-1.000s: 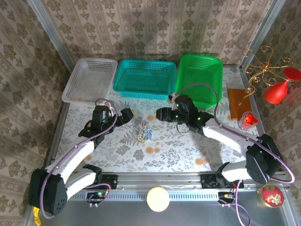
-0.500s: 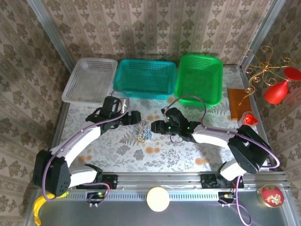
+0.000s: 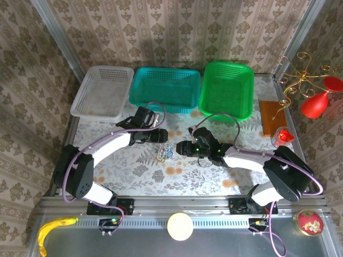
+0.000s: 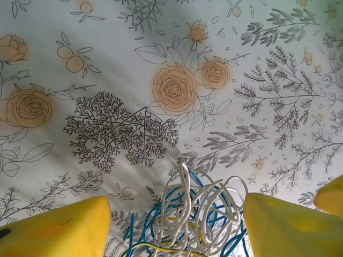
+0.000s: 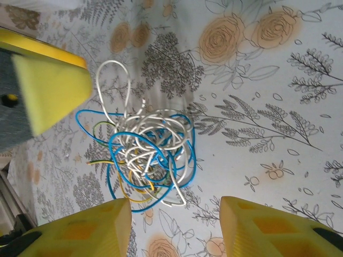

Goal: Untangle the cables

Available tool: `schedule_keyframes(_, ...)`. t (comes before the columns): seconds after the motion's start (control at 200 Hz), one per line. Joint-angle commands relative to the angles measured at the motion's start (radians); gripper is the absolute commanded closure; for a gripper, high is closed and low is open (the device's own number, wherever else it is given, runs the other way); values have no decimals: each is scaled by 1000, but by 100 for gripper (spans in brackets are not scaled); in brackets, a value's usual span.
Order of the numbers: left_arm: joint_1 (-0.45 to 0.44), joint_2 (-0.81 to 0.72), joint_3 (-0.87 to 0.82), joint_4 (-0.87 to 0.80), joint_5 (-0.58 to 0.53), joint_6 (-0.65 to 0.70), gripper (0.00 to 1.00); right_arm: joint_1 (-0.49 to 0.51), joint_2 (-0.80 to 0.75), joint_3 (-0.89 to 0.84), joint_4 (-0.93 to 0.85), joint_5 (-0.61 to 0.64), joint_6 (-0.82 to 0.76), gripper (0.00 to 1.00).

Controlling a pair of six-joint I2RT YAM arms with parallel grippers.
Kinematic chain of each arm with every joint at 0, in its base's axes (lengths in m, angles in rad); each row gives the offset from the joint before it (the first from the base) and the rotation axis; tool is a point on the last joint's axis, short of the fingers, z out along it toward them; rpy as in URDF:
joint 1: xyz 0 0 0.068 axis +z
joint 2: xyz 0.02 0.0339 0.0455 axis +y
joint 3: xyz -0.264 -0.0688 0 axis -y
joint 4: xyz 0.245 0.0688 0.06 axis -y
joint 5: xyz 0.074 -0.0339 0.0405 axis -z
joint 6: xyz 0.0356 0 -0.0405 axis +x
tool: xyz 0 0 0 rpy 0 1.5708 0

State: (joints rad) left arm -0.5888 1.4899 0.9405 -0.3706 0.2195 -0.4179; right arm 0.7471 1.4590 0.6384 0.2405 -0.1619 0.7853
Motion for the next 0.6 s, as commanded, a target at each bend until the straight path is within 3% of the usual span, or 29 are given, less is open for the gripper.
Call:
schedule_keyframes(0.0, -8, 13, 21, -5, -11, 28, 37, 9, -15, 1, 39, 10, 5, 50)
schedule_keyframes(0.17, -7, 40, 19, 13, -16, 28, 43, 14, 2, 20, 49, -5, -9, 49)
schedule_keyframes(0.245, -4, 54, 15, 29, -7, 25, 50, 18, 9, 27, 53, -9, -12, 48)
schedule_keyframes(0.385, -2, 67, 4, 71, 11, 13, 66, 27, 26, 45, 62, -23, -20, 48)
schedule_keyframes(0.595, -2, 47, -13, 106, 26, 1, 100, 49, 87, 95, 72, -29, -34, 47)
